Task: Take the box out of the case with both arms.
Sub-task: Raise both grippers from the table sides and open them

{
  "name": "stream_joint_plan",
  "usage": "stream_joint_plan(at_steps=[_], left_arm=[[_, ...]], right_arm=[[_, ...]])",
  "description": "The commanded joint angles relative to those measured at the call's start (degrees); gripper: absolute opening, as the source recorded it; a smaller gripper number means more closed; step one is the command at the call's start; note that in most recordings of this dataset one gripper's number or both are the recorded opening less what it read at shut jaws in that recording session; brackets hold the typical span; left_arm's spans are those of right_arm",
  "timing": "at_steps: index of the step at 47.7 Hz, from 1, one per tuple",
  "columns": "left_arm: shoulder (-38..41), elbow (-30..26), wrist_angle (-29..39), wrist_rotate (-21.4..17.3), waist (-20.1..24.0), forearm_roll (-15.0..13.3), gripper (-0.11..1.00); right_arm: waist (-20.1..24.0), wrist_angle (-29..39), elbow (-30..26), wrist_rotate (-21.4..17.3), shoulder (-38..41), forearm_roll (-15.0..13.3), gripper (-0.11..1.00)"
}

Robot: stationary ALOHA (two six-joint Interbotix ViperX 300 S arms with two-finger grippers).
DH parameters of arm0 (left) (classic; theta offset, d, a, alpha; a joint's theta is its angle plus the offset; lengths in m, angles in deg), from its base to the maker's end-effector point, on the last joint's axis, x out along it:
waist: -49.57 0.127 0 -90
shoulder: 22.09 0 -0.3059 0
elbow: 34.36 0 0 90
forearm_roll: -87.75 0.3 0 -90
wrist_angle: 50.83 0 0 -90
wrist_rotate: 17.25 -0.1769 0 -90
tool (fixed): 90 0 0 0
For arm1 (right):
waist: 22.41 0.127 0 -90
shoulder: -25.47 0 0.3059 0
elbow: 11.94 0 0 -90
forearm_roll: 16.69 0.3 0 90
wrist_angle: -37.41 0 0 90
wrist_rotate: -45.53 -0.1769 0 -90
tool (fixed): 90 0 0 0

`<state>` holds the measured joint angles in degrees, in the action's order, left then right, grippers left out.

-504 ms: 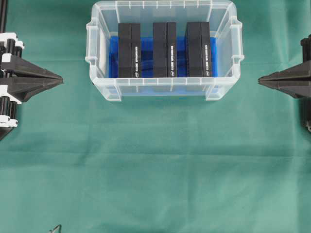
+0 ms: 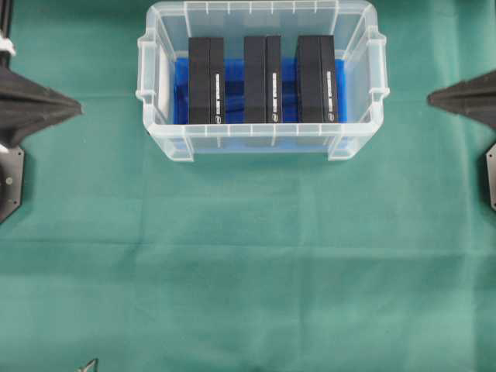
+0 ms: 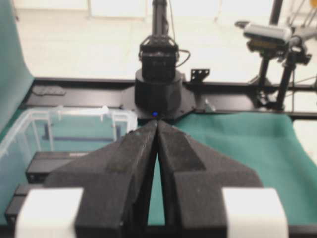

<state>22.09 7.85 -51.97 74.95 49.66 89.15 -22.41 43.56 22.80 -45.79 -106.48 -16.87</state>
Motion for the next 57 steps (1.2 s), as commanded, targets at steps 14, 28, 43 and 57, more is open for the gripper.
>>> stream_joint_plan(at_steps=[14, 28, 43, 57], left_arm=[[1.5, -17.4, 18.7, -0.2, 0.0, 0.2, 0.0], [3.9, -21.2, 42.5, 0.0, -0.7, 0.1, 0.0], [9.9, -25.7, 69.5, 0.3, -1.1, 0.0, 0.0], [13.6, -28.7, 82.7, 8.5, -1.1, 0.0, 0.0]], right_arm=[[-0.2, 16.9, -16.7, -0.1, 6.2, 0.3, 0.0], [-0.2, 38.1, -19.3, -3.9, 8.3, 0.3, 0.0], [-0.1, 69.5, -23.6, -13.5, 13.9, 0.3, 0.0], [-0.1, 84.0, -24.2, -15.2, 16.5, 0.0, 0.0]])
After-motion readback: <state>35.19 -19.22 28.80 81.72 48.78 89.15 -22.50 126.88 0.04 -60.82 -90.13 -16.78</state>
